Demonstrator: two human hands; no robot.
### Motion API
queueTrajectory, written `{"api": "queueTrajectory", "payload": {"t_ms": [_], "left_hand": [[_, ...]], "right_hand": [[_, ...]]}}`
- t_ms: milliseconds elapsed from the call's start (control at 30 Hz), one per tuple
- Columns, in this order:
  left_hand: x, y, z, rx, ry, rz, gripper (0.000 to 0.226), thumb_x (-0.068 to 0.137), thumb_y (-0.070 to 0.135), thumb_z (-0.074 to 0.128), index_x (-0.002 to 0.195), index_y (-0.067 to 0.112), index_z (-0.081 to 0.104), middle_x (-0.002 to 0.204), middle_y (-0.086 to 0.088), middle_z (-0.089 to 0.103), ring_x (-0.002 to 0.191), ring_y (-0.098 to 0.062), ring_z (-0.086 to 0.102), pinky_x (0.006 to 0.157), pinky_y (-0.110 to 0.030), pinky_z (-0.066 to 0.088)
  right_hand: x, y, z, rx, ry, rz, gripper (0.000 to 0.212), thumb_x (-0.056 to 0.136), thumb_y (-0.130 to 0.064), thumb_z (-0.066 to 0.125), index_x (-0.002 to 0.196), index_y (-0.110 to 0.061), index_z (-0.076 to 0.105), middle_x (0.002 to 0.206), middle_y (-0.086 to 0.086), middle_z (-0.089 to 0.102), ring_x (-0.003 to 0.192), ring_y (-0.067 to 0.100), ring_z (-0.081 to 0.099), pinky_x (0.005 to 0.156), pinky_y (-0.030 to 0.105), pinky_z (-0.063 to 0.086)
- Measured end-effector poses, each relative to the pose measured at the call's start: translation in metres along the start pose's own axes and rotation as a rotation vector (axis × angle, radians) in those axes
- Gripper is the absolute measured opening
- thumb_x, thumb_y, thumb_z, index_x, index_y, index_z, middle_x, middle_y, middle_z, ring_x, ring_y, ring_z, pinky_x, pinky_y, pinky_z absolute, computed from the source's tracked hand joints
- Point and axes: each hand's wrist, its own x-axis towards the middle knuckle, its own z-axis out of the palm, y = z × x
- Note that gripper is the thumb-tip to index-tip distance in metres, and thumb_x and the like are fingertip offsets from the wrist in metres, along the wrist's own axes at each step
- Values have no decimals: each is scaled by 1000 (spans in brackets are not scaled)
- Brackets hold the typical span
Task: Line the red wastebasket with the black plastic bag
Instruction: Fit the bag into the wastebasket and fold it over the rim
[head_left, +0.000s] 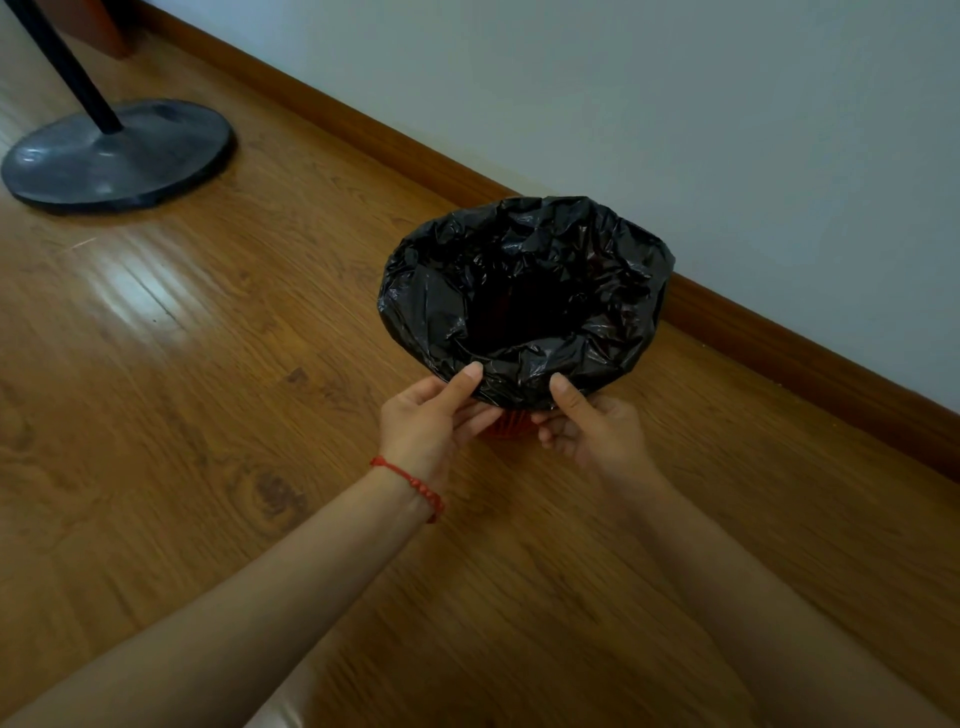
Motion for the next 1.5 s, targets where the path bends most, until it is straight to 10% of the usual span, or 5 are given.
{"api": "queueTrajectory", "payload": {"t_ms": [1500], "left_hand": [[2, -4, 8, 69, -49, -35, 14, 83, 11, 61, 85, -3, 60, 61, -8, 71, 54, -16, 68, 58, -24, 58]], "right_hand": [[-2, -33, -15, -160, 134, 2, 33, 86, -38, 55, 75, -9, 65, 62, 4, 71, 57, 15, 66, 55, 22, 53]]}}
